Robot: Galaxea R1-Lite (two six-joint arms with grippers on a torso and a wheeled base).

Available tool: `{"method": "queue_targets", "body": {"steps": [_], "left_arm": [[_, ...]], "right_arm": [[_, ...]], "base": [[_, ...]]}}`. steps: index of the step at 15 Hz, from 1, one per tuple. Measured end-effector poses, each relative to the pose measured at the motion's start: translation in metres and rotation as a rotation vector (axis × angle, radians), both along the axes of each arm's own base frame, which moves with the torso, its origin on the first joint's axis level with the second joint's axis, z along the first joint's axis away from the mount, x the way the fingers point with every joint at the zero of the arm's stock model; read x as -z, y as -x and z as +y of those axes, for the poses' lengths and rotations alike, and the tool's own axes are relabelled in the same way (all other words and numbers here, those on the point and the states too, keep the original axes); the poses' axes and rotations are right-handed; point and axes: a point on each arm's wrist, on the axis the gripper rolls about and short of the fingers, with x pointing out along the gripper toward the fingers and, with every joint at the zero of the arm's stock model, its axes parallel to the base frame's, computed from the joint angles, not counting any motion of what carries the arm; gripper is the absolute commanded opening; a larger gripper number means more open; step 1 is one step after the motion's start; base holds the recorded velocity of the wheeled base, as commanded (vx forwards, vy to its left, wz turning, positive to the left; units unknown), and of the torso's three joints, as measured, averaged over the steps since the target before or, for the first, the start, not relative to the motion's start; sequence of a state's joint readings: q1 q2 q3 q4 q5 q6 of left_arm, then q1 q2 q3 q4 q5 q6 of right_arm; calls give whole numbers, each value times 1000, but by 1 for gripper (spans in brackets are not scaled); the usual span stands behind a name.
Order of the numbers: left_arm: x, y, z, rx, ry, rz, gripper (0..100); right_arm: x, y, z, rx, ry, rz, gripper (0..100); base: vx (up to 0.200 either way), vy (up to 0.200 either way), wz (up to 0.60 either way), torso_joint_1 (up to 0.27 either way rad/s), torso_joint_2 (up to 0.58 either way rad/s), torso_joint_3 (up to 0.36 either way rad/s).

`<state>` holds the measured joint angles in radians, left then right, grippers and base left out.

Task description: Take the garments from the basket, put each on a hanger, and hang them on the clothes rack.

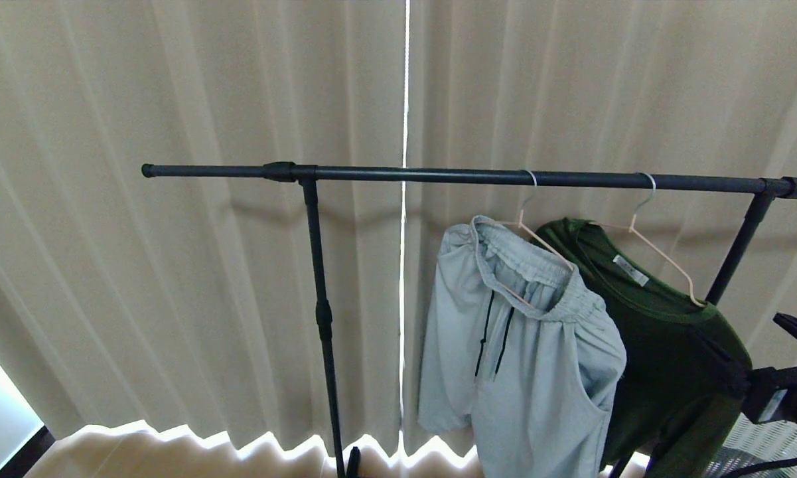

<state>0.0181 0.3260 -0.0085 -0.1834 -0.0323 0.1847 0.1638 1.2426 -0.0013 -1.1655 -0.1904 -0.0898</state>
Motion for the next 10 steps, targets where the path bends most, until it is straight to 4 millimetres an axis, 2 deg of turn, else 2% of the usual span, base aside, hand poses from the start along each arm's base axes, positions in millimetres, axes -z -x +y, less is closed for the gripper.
{"method": "queue_targets", "body": {"steps": [4, 6, 10], "left_arm": [[15, 17, 1, 56, 18, -31, 100], [16, 20, 2, 20, 79, -62, 100], [16, 22, 2, 10, 94, -97, 100]], "right_arm": [[12, 32, -7, 21, 28, 150, 100], [19, 51, -10, 29, 43, 239, 100], [27, 93, -17, 32, 59, 341, 100]], "base": [[0, 0, 0, 0, 0, 0], [0, 0, 0, 0, 0, 0], [0, 0, 0, 0, 0, 0]]}}
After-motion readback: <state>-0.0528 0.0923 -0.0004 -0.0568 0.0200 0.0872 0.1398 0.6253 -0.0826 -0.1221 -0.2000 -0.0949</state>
